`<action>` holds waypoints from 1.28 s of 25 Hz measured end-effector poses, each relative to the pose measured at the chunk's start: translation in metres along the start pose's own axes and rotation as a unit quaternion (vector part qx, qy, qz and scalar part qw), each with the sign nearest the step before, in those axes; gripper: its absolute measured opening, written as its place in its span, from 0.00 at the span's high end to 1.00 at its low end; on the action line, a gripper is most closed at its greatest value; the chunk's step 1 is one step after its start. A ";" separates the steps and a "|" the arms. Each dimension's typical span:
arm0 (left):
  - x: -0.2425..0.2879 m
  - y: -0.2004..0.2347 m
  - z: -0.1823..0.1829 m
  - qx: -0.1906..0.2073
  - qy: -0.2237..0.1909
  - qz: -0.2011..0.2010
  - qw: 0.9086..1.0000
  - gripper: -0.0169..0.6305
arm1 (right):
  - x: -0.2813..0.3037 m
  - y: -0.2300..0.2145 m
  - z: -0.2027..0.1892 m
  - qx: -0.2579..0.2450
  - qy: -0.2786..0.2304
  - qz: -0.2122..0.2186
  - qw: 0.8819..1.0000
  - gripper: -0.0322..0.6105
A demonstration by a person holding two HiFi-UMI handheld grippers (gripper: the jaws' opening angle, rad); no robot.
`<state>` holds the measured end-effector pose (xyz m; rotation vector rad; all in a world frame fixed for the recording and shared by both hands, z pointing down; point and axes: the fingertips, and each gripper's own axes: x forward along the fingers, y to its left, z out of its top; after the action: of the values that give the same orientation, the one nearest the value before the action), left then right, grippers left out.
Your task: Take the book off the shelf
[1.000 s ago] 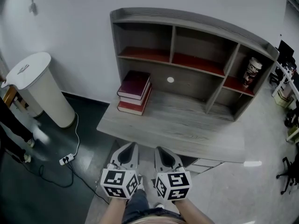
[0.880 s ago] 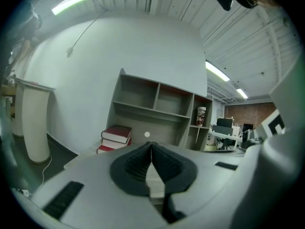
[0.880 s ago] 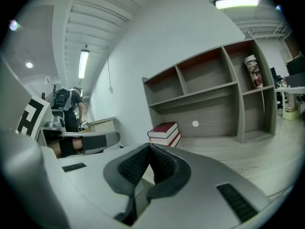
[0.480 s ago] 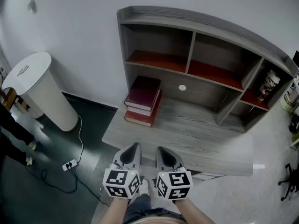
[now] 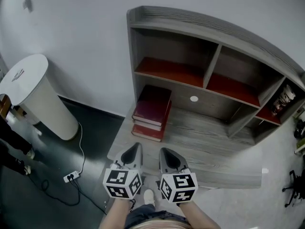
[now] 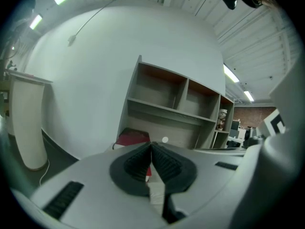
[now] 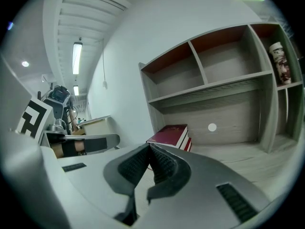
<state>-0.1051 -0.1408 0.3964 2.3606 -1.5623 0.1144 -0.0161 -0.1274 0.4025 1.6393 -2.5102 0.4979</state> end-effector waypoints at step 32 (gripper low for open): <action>0.119 0.100 0.017 -0.023 0.060 -0.011 0.998 0.92 | 0.119 -0.054 0.019 0.011 0.040 -0.094 0.995 0.94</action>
<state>-0.1498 -0.2870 0.4289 2.2903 -1.4664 0.2098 -0.0149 -0.2576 0.4270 1.8013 -2.2740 0.5599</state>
